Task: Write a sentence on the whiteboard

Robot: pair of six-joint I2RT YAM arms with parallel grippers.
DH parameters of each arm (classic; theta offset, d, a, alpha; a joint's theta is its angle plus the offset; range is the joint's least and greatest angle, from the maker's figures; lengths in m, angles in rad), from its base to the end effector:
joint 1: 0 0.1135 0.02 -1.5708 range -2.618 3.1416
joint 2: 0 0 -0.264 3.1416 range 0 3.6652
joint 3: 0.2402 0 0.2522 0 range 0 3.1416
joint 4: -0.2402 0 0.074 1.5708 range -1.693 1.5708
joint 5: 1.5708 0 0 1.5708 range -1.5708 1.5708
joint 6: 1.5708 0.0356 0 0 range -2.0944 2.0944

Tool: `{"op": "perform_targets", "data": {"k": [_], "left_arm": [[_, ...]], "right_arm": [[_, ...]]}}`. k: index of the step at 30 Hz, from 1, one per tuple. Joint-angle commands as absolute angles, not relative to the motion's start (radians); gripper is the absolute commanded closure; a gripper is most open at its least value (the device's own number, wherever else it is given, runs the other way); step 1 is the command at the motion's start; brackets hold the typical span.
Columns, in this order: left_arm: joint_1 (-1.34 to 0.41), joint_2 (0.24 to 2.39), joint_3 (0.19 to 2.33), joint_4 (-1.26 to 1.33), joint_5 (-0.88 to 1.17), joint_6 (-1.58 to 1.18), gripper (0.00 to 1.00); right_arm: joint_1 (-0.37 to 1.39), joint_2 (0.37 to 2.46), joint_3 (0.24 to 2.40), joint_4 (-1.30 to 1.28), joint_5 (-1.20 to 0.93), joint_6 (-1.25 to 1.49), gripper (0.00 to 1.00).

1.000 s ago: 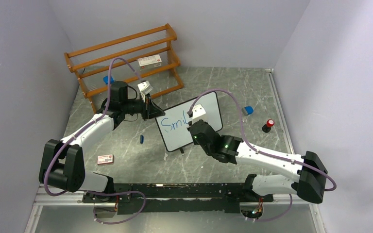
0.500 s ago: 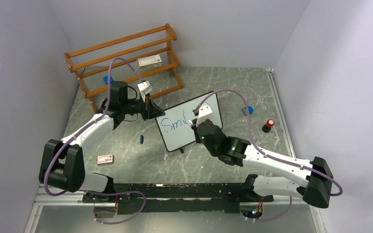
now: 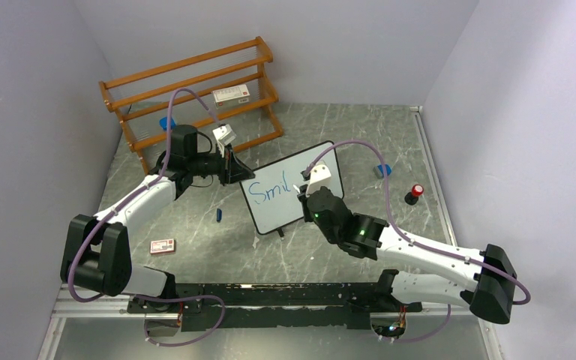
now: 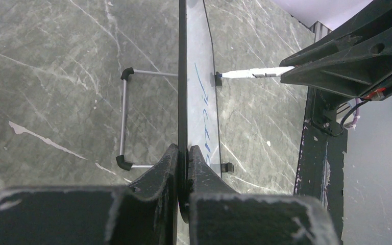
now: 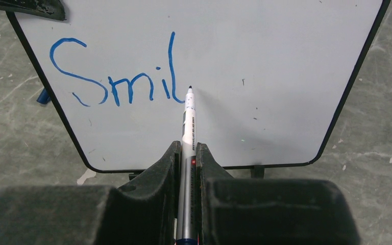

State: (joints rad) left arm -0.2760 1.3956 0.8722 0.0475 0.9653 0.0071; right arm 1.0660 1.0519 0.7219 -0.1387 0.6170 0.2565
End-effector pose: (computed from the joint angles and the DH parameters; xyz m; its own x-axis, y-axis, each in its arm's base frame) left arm 0.2806 -0.1099 0.2598 -0.4347 0.1273 -0.8915 0.8614 0.3476 -0.3704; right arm 0.1303 0.1933 0.2736 -0.3291 -0.1677 -0.9293 -0.3936 0.9189 -0.0265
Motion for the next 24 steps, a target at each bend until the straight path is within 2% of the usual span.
{"op": "perform_targets", "data": {"k": [1, 24], "left_arm": [[-0.27, 1.413, 0.887, 0.023, 0.959, 0.05, 0.95], [-0.27, 1.416, 0.891, 0.015, 0.96, 0.053, 0.95]], "right_arm": [[1.061, 1.038, 0.706, -0.096, 0.638, 0.255, 1.0], [1.045, 1.101, 0.712, -0.046, 0.607, 0.254, 1.0]]}}
